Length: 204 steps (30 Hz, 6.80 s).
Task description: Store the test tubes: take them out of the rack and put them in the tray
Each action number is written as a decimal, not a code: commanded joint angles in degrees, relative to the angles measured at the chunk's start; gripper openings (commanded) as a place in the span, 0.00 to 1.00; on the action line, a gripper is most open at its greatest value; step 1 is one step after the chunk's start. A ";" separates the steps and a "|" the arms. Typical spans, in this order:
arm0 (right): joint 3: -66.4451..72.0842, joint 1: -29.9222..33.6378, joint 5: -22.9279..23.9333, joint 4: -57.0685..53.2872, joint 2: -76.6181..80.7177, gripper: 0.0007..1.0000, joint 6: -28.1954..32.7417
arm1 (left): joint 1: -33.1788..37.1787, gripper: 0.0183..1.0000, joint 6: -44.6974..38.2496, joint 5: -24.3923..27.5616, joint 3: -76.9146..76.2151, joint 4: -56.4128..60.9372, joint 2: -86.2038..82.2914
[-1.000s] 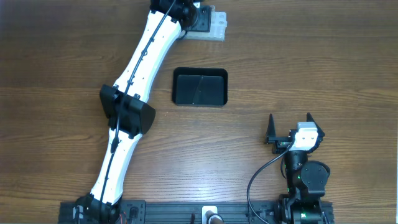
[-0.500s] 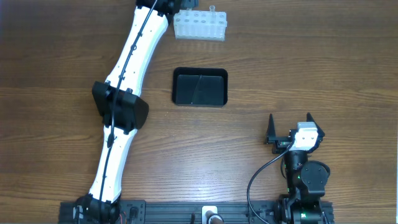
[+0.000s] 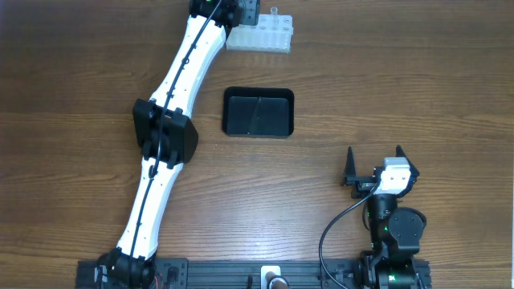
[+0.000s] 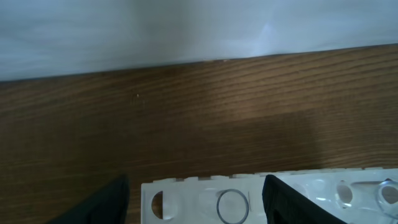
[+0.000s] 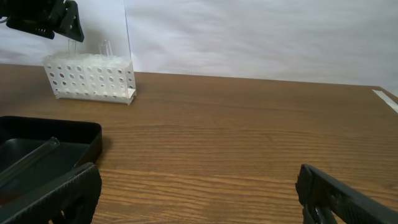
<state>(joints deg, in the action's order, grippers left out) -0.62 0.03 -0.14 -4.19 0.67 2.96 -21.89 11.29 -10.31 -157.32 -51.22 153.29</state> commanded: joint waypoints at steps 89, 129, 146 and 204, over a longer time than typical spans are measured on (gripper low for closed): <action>0.31 0.11 -0.66 -0.11 -0.39 0.99 -0.33 | -1.03 0.02 -2.14 -0.26 -0.85 1.31 -11.96; 0.31 0.11 -0.66 -0.11 -0.39 0.99 -0.31 | -4.11 0.02 7.37 19.26 -0.85 -42.01 -6.78; 0.31 0.11 -0.66 -0.11 -0.39 0.99 -0.31 | -4.15 0.02 6.97 18.58 -0.85 -41.31 0.11; 0.31 0.11 -0.66 -0.11 -0.39 0.99 -0.33 | -4.63 0.50 7.28 11.96 -0.85 -41.51 -13.57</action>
<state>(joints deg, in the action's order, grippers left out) -0.62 0.03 -0.12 -4.19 0.67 2.98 -26.30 18.17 6.09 -157.29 -92.55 151.02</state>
